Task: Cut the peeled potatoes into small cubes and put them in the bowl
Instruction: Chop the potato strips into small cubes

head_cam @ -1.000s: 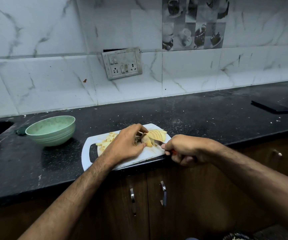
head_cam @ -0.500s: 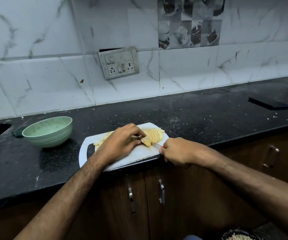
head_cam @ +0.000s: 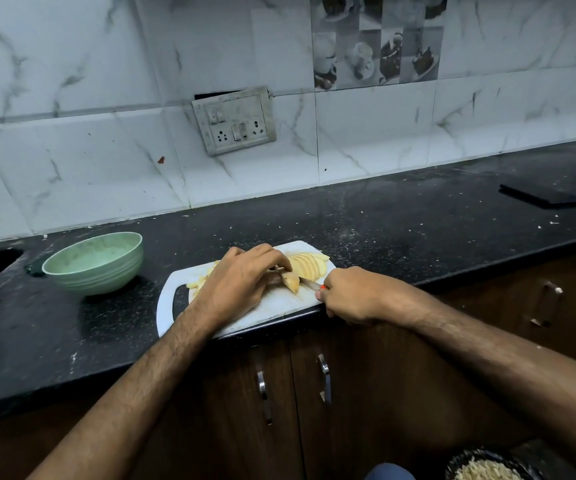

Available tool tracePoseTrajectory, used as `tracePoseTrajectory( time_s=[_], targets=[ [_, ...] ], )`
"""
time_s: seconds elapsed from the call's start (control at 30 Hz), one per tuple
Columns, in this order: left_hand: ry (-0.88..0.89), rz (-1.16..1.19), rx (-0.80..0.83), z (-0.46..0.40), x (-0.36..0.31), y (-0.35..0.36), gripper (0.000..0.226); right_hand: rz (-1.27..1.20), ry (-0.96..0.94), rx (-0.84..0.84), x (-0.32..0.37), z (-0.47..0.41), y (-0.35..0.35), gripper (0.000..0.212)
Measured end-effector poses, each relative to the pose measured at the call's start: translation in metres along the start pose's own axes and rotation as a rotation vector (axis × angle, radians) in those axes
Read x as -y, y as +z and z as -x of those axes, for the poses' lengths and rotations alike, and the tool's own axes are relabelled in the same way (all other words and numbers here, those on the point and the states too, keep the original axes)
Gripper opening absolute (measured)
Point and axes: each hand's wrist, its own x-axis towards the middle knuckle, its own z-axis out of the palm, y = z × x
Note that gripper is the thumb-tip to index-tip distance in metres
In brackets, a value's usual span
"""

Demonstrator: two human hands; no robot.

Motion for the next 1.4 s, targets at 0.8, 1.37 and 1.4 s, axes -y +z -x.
tracePoseTrajectory(
  time_s=[0.8,1.37,1.4],
  targets=[
    [0.042,0.063,0.068,0.003,0.003,-0.01,0.023,-0.02,-0.026,-0.008,0.007,0.017,-0.008,0.032],
    [0.05,0.207,-0.037,-0.002,-0.001,-0.001,0.015,0.162,-0.001,-0.11,0.002,0.038,-0.01,0.027],
    [0.048,0.215,-0.043,-0.002,-0.002,-0.001,0.014,0.154,-0.005,-0.102,0.002,0.038,-0.009,0.027]
  ],
)
